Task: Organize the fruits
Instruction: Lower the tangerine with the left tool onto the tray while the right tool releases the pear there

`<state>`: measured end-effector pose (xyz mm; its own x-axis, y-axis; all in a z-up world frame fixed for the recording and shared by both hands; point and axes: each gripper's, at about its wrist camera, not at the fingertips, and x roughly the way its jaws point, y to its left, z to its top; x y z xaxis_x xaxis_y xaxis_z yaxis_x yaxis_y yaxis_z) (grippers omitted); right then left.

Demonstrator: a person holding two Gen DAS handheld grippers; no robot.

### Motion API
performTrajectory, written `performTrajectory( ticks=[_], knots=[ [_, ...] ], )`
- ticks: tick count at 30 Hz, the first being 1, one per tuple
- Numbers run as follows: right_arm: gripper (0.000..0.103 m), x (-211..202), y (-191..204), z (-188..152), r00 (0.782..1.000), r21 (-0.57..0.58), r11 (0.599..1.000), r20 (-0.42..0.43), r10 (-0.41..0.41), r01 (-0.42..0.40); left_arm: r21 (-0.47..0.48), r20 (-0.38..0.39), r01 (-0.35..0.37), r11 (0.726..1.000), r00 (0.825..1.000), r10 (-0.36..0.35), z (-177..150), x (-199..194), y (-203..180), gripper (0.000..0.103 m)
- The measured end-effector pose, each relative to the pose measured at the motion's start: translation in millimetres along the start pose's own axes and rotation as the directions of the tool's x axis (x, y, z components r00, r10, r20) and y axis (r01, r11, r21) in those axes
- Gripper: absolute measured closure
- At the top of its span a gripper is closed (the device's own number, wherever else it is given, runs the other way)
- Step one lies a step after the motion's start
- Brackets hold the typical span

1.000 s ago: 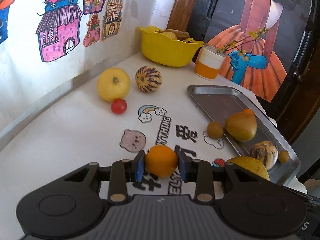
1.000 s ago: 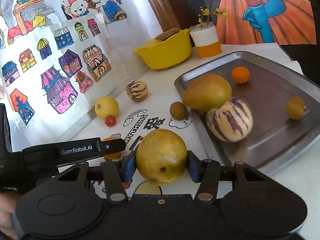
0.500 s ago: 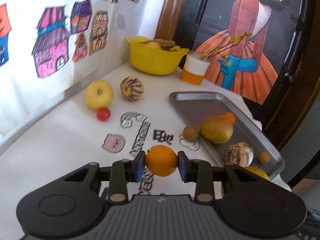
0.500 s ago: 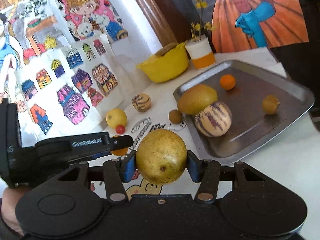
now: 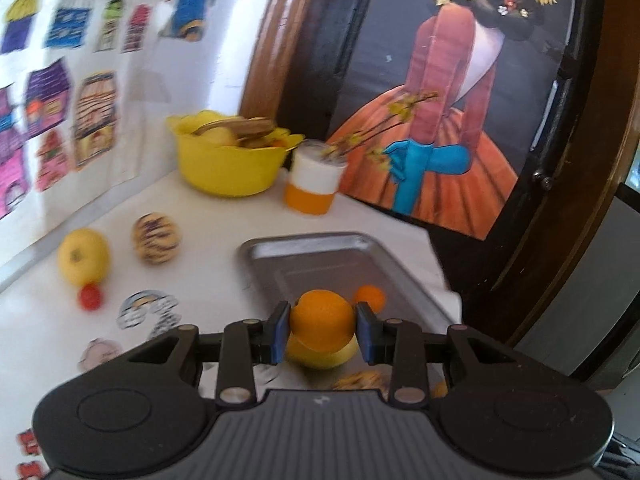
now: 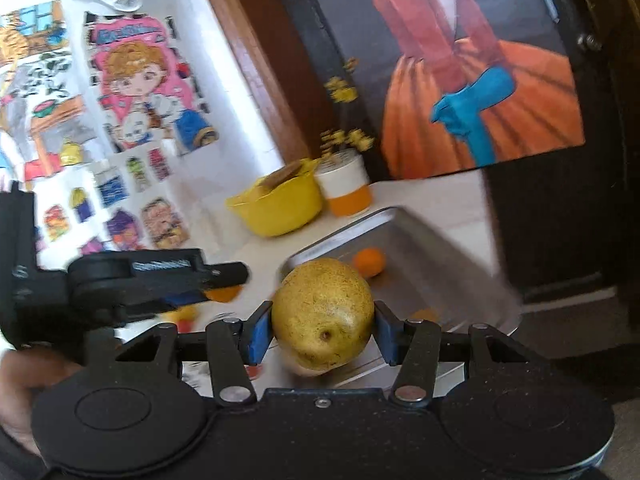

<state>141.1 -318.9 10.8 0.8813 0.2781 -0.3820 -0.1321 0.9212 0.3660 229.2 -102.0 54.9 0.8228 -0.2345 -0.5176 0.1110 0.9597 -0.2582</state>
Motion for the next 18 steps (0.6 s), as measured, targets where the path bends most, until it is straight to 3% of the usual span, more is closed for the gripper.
performTrajectory(
  ticks=[10, 18],
  knots=[
    [0.049, 49, -59, 13, 0.997, -0.066, 0.995, 0.008, -0.078, 0.078, 0.11, -0.034, 0.046, 0.993, 0.999, -0.042, 2, 58, -52, 0.065],
    [0.049, 74, -69, 11, 0.997, -0.103, 0.992, -0.024, -0.07, 0.067, 0.173, -0.113, -0.001, 0.985, 0.993, 0.021, -4, 86, -67, 0.065]
  ],
)
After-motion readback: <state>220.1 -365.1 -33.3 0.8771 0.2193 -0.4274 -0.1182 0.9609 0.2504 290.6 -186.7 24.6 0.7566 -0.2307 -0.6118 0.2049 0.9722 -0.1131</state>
